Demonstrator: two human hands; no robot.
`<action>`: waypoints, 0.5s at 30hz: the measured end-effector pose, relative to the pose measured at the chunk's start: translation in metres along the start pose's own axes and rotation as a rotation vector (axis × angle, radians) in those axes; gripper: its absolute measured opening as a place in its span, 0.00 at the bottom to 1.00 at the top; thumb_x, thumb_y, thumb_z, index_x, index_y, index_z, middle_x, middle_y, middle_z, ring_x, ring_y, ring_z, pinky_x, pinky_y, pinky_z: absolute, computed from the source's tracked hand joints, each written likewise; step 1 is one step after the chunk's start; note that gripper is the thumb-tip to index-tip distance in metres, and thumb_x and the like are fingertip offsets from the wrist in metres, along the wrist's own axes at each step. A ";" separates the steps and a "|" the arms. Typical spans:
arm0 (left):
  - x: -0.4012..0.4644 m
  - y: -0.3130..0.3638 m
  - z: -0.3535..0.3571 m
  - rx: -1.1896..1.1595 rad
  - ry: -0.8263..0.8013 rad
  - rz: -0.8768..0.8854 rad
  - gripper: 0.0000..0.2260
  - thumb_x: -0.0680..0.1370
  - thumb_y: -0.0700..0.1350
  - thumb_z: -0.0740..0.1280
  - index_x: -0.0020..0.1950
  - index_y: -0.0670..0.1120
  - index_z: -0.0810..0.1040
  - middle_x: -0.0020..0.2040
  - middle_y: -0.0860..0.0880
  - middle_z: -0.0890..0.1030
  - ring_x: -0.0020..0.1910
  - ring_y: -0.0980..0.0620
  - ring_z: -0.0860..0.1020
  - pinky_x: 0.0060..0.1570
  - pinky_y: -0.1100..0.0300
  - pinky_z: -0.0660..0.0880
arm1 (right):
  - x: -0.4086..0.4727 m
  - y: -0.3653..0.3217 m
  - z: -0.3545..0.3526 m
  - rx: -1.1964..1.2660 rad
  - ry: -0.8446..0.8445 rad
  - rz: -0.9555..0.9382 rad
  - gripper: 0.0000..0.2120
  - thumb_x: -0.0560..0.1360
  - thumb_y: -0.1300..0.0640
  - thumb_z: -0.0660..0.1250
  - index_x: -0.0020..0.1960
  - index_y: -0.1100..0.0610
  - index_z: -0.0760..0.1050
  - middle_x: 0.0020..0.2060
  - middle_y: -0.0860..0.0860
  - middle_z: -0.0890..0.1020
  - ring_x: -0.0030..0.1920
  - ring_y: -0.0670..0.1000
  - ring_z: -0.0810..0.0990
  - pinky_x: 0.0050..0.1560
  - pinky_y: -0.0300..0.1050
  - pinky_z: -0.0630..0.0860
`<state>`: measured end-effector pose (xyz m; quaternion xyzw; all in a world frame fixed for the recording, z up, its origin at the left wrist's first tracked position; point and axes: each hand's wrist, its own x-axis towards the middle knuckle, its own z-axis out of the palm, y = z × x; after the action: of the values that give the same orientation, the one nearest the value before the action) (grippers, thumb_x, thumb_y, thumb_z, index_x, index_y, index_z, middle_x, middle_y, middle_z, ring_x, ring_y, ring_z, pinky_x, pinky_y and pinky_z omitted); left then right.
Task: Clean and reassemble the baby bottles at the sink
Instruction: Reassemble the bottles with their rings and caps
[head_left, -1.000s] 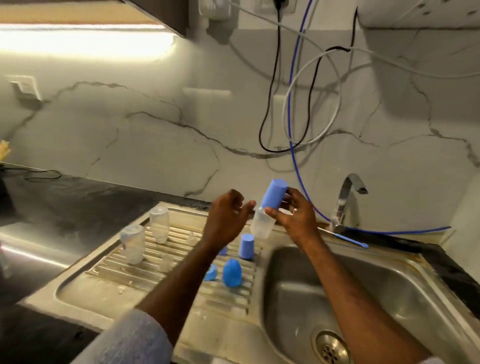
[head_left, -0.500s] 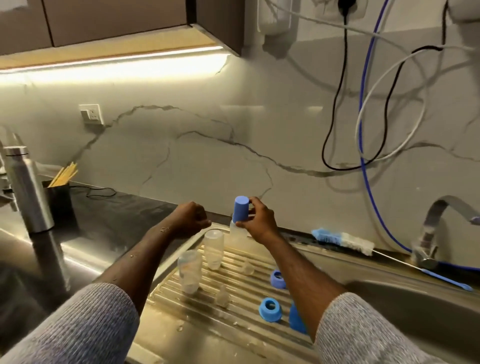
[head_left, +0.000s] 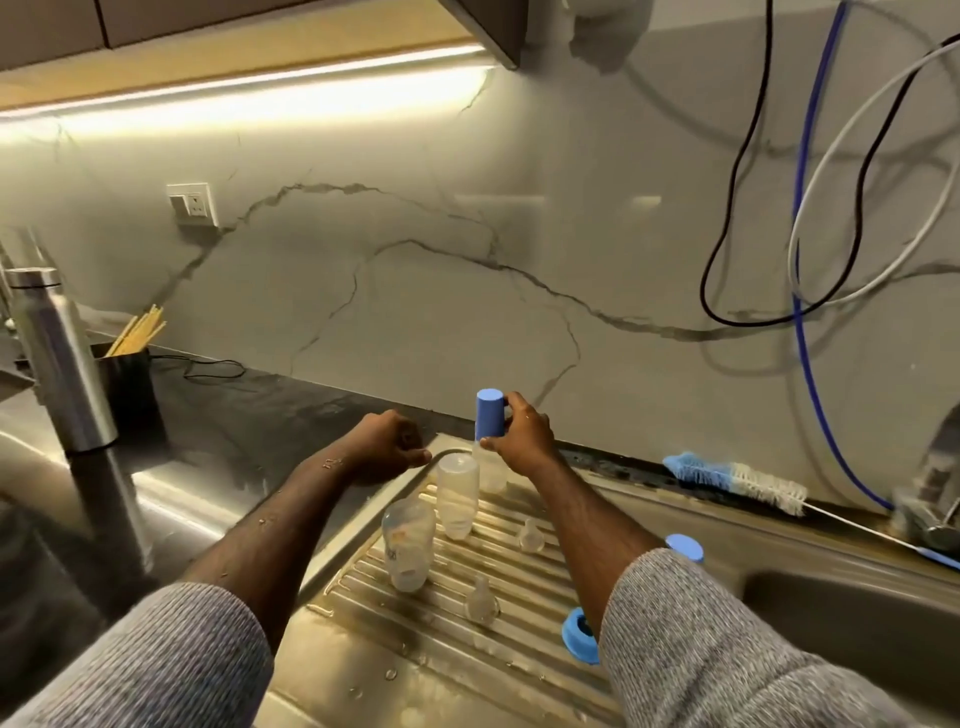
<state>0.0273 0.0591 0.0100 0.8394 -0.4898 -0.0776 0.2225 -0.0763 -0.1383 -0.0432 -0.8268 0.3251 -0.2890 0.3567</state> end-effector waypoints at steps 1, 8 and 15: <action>0.000 0.000 -0.001 0.000 -0.001 0.003 0.10 0.80 0.46 0.69 0.60 0.43 0.81 0.56 0.45 0.83 0.56 0.49 0.81 0.62 0.52 0.77 | 0.000 0.000 -0.001 -0.001 -0.005 0.015 0.35 0.70 0.59 0.79 0.72 0.51 0.67 0.64 0.56 0.78 0.61 0.57 0.79 0.63 0.56 0.76; -0.003 0.003 -0.006 0.000 0.020 0.035 0.08 0.80 0.45 0.70 0.57 0.43 0.81 0.54 0.46 0.83 0.54 0.50 0.81 0.60 0.54 0.78 | -0.011 0.003 -0.017 0.005 -0.052 0.125 0.33 0.68 0.58 0.81 0.68 0.54 0.69 0.62 0.55 0.77 0.59 0.55 0.79 0.60 0.50 0.77; -0.003 0.022 0.000 -0.015 0.072 0.075 0.05 0.79 0.46 0.72 0.52 0.45 0.82 0.46 0.51 0.82 0.47 0.53 0.80 0.50 0.59 0.77 | -0.055 0.013 -0.063 -0.233 -0.367 -0.025 0.06 0.71 0.60 0.74 0.48 0.56 0.83 0.43 0.51 0.84 0.48 0.50 0.81 0.49 0.43 0.77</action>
<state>0.0088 0.0526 0.0196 0.8210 -0.5120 -0.0427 0.2489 -0.1600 -0.1300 -0.0304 -0.9051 0.2756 -0.0984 0.3084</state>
